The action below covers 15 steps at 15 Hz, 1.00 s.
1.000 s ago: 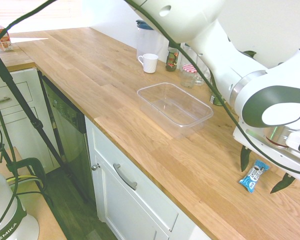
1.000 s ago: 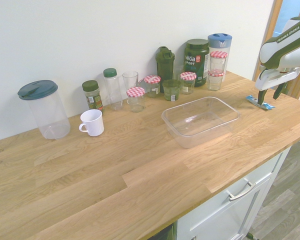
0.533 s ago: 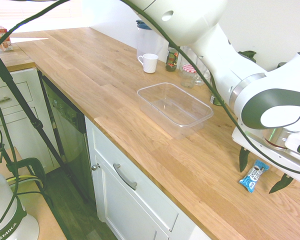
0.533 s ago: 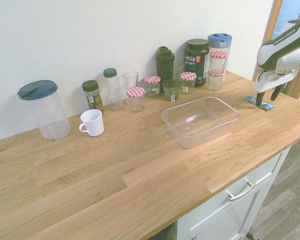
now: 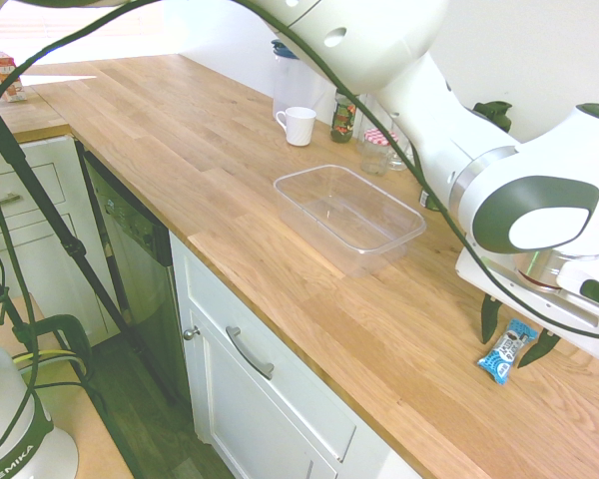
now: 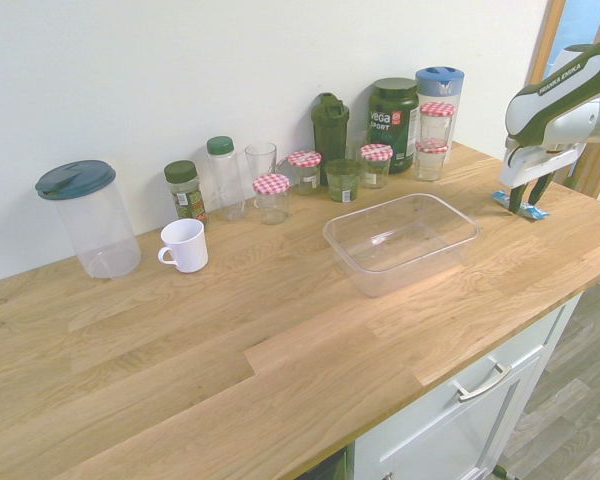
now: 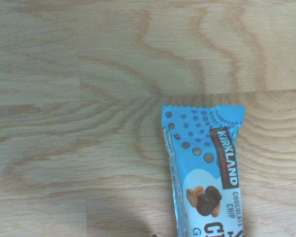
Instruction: Put the protein bar into the container
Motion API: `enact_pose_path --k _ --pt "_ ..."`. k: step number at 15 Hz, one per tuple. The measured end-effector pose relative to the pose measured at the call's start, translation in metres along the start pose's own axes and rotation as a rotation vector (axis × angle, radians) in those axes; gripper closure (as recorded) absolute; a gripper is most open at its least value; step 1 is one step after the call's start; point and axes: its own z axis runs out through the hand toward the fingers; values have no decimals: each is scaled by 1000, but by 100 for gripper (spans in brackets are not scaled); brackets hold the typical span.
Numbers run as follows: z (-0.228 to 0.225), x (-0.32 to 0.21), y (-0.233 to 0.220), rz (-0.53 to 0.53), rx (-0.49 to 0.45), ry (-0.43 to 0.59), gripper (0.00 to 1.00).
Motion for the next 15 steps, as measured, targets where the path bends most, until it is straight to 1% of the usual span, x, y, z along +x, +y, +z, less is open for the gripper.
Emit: enact_pose_path --k 9,11,13,15 --pt "-1 -3 -10 -14 3 2 100" --pt "-7 -5 -17 -25 10 14 100" --pt "-39 -10 -36 -51 42 51 100" --pt "-87 -32 -59 -87 79 90 100"
